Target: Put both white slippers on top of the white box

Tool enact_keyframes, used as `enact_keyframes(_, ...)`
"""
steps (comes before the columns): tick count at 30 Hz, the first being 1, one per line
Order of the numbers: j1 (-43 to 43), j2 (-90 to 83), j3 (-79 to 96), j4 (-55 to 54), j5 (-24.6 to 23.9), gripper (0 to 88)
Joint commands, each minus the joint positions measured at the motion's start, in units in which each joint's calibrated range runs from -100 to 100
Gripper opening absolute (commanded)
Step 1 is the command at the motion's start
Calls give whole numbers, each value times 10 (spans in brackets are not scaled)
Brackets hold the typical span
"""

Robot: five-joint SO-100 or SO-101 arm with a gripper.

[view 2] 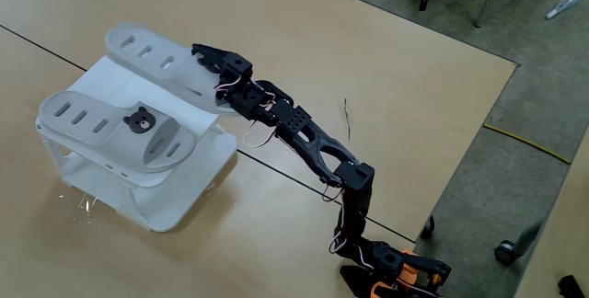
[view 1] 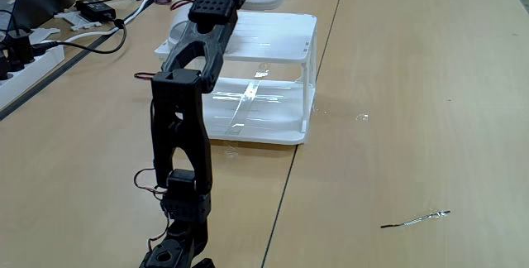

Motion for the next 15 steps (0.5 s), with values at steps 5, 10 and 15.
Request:
enact_keyframes(5,3,37,-65,-6,4,8)
enact_keyframes(10,3,145,-171,-6,4,8)
enact_keyframes(15,4,254,-295,-6,4,8)
